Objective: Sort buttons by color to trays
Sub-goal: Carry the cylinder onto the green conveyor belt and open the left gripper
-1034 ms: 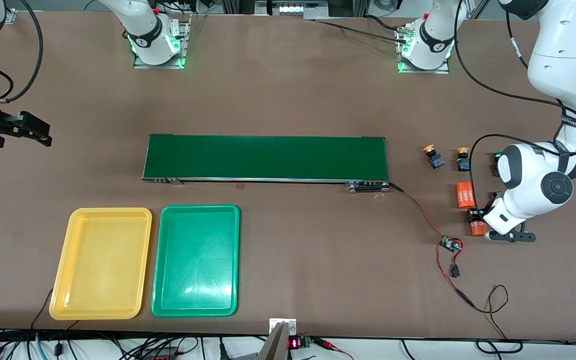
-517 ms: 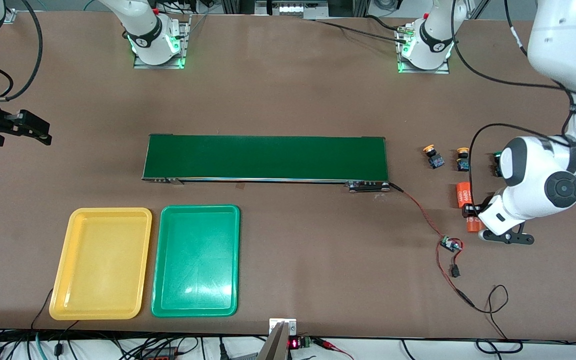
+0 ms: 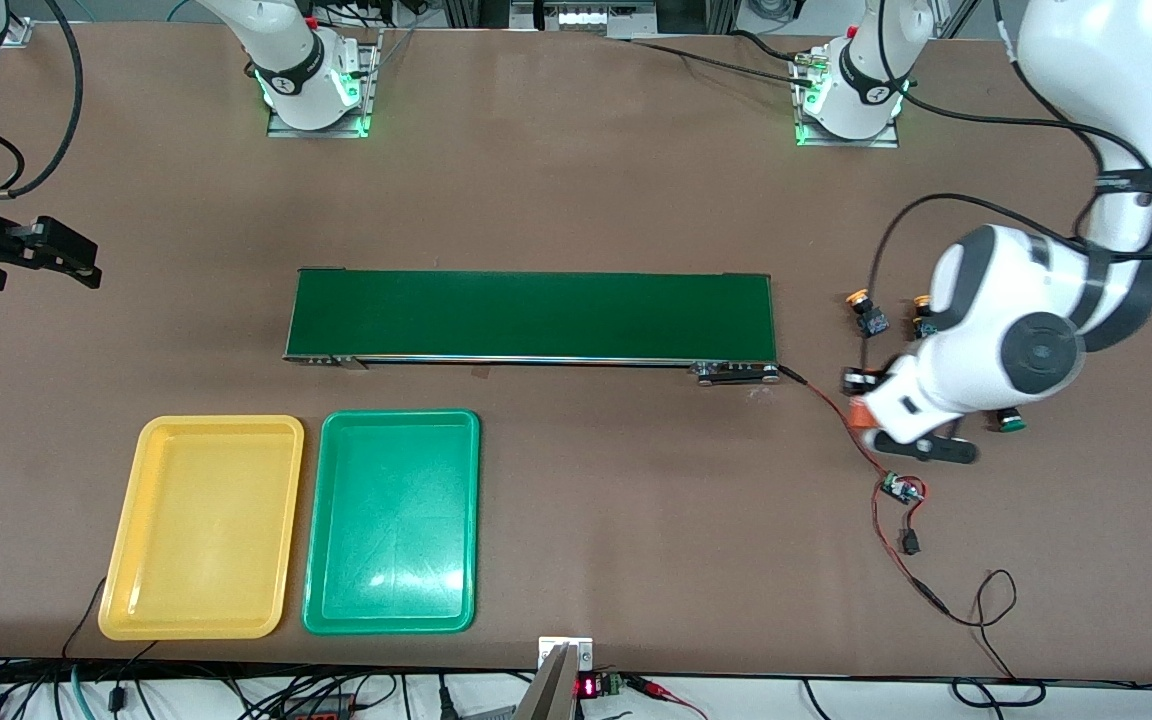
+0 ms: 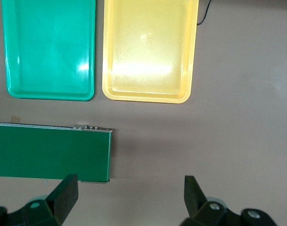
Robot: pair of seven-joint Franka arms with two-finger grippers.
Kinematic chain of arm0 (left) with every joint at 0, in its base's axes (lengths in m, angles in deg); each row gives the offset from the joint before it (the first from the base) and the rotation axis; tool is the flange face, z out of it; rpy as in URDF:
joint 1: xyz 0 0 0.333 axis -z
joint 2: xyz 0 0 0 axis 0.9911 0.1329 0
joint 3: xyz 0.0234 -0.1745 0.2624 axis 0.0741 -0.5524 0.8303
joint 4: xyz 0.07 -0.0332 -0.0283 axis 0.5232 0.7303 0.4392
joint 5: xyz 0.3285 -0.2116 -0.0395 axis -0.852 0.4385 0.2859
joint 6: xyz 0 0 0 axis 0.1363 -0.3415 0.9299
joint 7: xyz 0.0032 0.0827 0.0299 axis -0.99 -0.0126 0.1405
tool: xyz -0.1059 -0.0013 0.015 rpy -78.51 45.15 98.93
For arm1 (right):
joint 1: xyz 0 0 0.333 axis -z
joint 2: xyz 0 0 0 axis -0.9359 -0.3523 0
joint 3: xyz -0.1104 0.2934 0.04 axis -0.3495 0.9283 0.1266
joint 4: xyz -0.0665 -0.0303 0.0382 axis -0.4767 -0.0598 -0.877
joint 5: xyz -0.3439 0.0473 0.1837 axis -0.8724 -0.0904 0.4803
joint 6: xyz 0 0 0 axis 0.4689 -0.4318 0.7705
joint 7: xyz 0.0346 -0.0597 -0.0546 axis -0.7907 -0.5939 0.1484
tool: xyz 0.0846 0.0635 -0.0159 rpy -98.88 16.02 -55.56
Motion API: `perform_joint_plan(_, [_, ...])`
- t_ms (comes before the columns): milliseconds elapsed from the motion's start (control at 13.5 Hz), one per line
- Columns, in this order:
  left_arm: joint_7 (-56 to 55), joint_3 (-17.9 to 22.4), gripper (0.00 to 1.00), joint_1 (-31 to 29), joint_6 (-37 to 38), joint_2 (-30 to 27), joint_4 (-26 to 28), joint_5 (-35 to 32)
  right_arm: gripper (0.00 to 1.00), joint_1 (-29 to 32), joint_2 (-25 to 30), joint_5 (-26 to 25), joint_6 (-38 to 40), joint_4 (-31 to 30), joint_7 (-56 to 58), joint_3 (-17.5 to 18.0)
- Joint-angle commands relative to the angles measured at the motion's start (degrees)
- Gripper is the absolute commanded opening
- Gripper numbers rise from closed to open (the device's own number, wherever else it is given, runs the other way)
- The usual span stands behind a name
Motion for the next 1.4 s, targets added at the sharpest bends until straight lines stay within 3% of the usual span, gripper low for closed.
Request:
perform_joint_plan(0, [4.6,-5.0,0.18,-0.6,1.0,-0.4,0.7,-0.5,1.00,-0.2,1.3,-0.3,-0.6,-1.3,0.2,0.1])
perform_joint_plan(369, [22.5,-12.0,0.21,0.6,0.9,0.2,3.3,-0.7,1.00,-0.3,1.4,-0.3,-0.4,-1.3,0.2,0.2])
perform_joint_plan(739, [38.7,-13.3,0.16,6.2,0.2,-0.3,8.8,-2.1,1.00,0.0,1.2,0.2,0.0,-1.3,-0.3,0.0])
perform_joint_plan(813, [40.9,-13.4,0.16,7.0,-0.4,-0.2,9.8,-5.5,1.00,0.0,1.3,0.2,0.5,-1.3,-0.5,0.0])
perform_joint_plan(1034, [49.1,-14.1,0.18,6.2,-4.8,-0.3,13.1,-6.1,1.00,0.1,1.4,0.2,3.7,-1.3,-0.5,-0.2])
perform_joint_plan(1108, [49.2,-14.1,0.27,5.6,-6.6,-0.3,14.5,-6.2,1.00,0.1,1.4,0.2,3.7,-1.3,-0.5,-0.2])
perform_joint_plan(1182, [49.3,-14.1,0.45,5.7,-7.2,-0.3,14.9,-6.4,1.00,0.2,1.4,0.2,3.7,-1.3,-0.5,-0.3])
perform_joint_plan(1256, [49.4,-14.1,0.94,5.6,-7.1,-0.3,14.9,-6.4,1.00,0.2,1.4,0.2,3.7,-1.3,-0.4,-0.3])
perform_joint_plan(1330, [49.7,-14.1,1.00,5.3,-7.0,-0.4,14.9,-6.4,1.00,0.2,1.4,0.1,3.7,-1.3,-0.4,-0.3])
